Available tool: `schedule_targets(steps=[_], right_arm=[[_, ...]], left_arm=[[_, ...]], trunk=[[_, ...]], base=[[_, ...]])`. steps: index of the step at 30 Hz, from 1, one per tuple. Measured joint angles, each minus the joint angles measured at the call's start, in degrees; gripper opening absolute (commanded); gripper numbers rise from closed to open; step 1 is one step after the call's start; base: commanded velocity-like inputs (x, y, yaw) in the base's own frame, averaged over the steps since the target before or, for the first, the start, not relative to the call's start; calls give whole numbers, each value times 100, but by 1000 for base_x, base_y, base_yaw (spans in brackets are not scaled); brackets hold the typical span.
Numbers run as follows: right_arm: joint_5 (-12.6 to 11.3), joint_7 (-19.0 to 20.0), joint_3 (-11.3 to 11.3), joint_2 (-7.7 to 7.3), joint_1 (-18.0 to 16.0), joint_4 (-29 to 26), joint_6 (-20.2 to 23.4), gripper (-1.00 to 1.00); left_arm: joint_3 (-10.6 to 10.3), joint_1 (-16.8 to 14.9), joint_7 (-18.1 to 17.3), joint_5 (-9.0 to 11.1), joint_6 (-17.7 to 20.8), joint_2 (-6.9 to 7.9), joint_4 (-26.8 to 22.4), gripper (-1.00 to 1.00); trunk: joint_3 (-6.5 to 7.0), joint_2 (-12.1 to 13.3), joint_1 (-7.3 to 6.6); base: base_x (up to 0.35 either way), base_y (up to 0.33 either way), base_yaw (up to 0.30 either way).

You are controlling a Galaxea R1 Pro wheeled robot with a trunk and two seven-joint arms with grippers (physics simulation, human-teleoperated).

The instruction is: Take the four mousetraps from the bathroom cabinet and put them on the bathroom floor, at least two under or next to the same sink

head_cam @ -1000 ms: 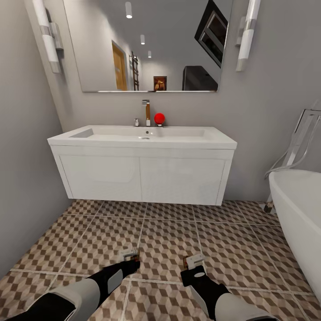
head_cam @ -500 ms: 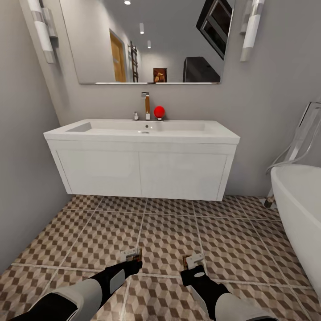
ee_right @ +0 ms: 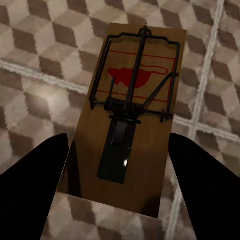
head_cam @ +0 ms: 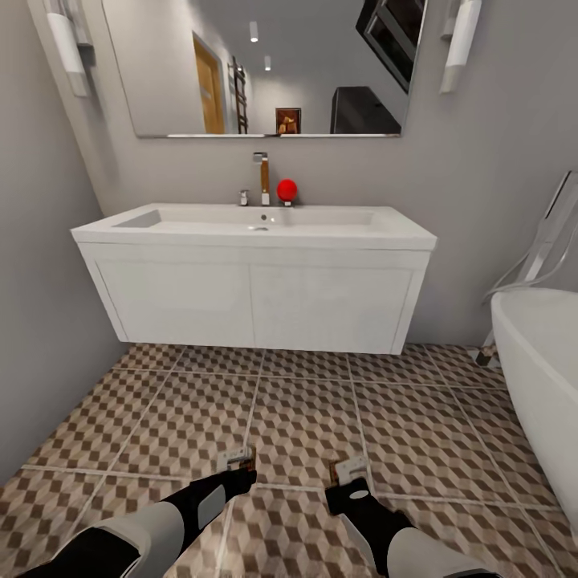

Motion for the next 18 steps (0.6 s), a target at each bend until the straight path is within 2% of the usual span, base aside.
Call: schedule_targets(steps=[18], right_arm=[[12, 2, 1, 0, 0, -2, -70, -100]], left_arm=[[0, 0, -2, -6, 4, -12, 0, -100]], trunk=[[-399, -24, 46]], base=[[0, 0, 0]])
